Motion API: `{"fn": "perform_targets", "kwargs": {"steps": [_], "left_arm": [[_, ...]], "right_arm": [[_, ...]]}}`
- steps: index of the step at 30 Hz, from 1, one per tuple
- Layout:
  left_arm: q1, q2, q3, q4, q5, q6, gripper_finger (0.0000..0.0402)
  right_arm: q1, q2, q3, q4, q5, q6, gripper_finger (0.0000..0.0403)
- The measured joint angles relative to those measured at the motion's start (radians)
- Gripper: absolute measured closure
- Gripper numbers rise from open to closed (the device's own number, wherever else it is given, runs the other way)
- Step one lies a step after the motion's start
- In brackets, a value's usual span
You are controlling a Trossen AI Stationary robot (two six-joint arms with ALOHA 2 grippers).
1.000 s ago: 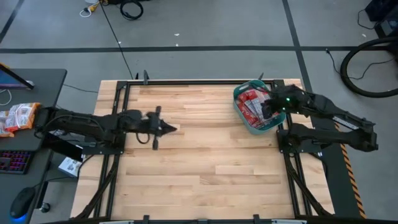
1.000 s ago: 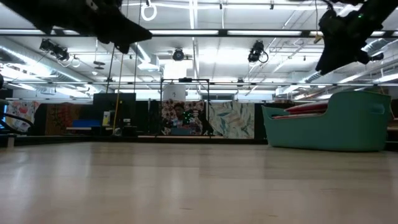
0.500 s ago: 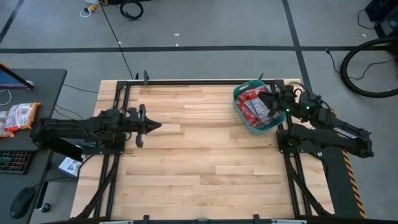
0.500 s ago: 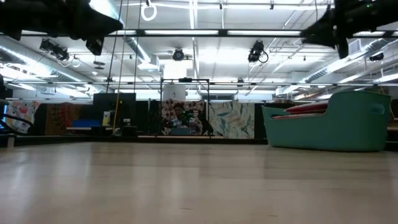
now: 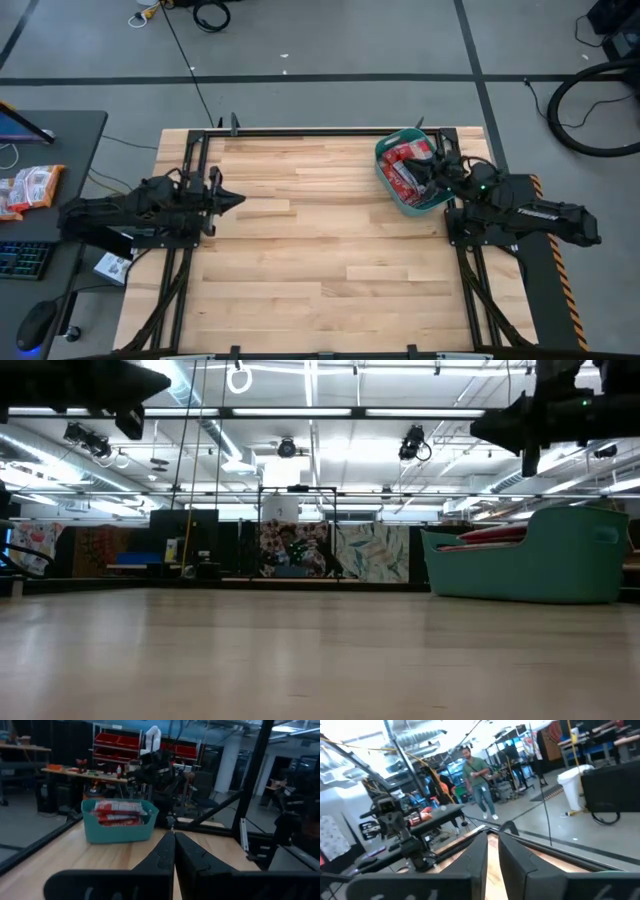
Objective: Sort popcorn bags into baskets
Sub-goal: Return to Home Position
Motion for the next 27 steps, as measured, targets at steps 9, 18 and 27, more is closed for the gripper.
{"fn": "perform_targets", "kwargs": {"steps": [9,18,27], "left_arm": [[-0.01,-0.135,-0.138,0.035,-0.091,-0.051,0.0392],[-0.002,-0.219,-0.133,-0.079,-0.108,-0.045,0.0392],[-0.003,-0.224,-0.136,-0.015,-0.128,0.002,0.0392]], "right_arm": [[0.066,-0.023,-0.098,0.138,-0.022,-0.047,0.0393],[0.078,-0.172,-0.102,0.114,-0.157,-0.135,0.0381],[0.078,-0.235,-0.157,0.052,-0.154,-0.092,0.0388]]}}
